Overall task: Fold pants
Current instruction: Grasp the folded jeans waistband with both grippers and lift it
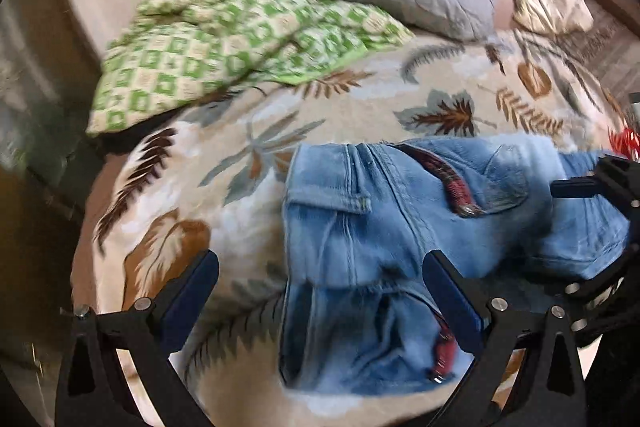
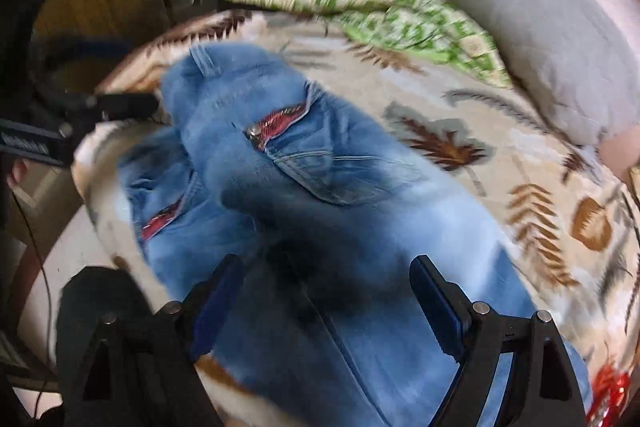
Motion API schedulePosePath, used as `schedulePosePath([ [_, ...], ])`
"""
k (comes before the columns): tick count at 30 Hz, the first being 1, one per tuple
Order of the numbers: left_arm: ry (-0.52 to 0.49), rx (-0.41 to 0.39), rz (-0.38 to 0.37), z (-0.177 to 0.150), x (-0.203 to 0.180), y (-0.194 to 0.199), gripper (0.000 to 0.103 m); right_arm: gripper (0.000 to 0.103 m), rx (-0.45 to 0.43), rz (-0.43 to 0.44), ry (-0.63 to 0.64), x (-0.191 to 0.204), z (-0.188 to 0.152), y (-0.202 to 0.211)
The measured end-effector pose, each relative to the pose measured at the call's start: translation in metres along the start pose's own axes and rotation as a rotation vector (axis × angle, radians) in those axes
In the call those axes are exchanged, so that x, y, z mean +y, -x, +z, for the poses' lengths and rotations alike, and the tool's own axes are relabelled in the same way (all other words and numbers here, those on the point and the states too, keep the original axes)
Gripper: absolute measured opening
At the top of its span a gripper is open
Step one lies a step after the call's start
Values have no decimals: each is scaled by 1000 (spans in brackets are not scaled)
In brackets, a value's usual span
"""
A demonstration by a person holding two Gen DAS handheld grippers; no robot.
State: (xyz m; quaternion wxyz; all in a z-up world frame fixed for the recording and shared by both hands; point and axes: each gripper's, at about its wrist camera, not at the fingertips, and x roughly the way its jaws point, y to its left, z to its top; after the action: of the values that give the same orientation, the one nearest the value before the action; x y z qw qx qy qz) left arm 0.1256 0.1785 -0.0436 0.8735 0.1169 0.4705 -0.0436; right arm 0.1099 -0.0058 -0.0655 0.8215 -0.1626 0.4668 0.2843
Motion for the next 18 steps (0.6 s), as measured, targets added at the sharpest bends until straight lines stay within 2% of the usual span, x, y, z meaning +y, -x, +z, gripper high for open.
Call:
schedulePosePath([
  [4, -36, 83, -61, 7, 0, -36, 101, 87, 43, -64, 20, 7, 10, -45],
  [5, -36, 101, -76, 6, -1, -43, 101, 86, 47, -58, 21, 7, 10, -53],
  [6, -37, 118, -101, 4, -2, -50, 87, 80, 38, -54, 19, 6, 9, -58],
  [7, -43, 130, -129, 2, -5, -53, 63, 75, 25, -46, 15, 4, 8, -61],
  [8, -41, 152, -168, 0, -7, -57, 11, 65, 16, -21, 9, 2, 7, -62],
  [9, -26, 175, -172, -2, -8, -58, 13, 46, 5, -4, 2, 1, 7, -59],
  [10, -26, 170, -167, -3, -9, -56, 13, 40, -1, 8, 1, 1, 8, -56],
  [12, -25, 132, -188, -4, -11, -39, 13, 17, -16, 53, 20, 1, 8, -41],
  [18, 3, 51, -245, -18, -2, 30, 14, 14, -87, 116, 113, 8, -3, 25],
])
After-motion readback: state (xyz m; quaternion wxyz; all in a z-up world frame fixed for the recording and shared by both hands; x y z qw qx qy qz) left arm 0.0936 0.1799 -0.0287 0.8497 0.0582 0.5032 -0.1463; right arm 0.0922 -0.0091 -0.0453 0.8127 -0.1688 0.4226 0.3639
